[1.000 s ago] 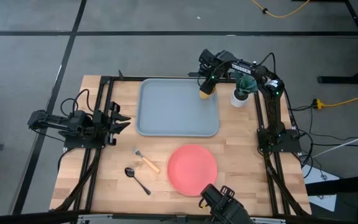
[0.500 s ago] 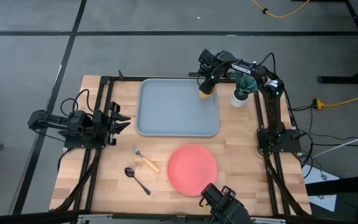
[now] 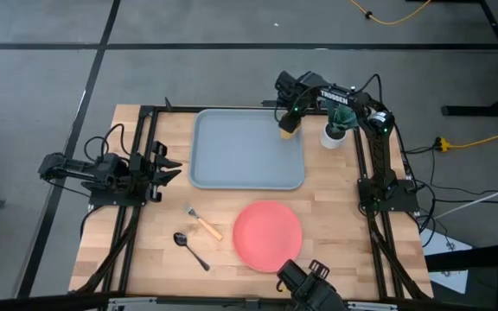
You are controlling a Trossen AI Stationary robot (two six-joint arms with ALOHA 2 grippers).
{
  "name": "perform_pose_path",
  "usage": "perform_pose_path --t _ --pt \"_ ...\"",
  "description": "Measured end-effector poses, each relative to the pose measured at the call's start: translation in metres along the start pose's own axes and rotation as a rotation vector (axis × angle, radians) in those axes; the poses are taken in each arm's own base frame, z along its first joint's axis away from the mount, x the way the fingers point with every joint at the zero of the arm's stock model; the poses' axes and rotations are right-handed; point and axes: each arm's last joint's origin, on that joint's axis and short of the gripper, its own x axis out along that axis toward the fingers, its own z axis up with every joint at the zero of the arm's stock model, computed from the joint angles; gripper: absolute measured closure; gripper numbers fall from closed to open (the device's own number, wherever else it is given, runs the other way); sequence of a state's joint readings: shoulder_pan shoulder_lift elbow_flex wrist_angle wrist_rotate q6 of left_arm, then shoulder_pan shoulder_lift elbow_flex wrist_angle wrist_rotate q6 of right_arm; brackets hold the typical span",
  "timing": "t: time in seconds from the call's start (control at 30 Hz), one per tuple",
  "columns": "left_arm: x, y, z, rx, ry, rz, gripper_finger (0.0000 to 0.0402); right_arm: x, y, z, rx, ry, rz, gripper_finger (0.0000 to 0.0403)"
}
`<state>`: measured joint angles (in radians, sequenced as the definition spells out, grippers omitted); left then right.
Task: Pick and place plate/cup/fork/spoon on tray
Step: Put the yellow cup on the top right of the blue tray, then put the pink plate on the blue tray
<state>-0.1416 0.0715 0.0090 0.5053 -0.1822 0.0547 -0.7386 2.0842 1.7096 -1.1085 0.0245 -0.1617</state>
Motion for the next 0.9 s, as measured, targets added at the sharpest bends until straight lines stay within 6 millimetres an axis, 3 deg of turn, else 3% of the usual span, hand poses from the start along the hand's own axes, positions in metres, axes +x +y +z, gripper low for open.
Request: perform_pose_path --t 0.27,0.47,0.67,0.9 --pt "0.0 0.0 0.0 0.0 0.0 0.001 0.0321 0.0 0.0 0.0 -0.006 -0.001 0.002 0.0282" --pt "0.0 0.0 0.0 0.0 0.0 0.0 0.0321 -0.006 0.0 0.001 -0.009 0.005 0.003 0.0275" --pt "0.0 0.0 0.0 0.0 0.0 0.0 0.0321 -0.033 0.001 0.005 -0.01 -0.002 0.002 0.0275" --pt "0.0 0.0 0.0 0.0 0.0 0.0 0.0321 -0.08 0.01 0.008 0.001 -0.025 0.053 0.0277"
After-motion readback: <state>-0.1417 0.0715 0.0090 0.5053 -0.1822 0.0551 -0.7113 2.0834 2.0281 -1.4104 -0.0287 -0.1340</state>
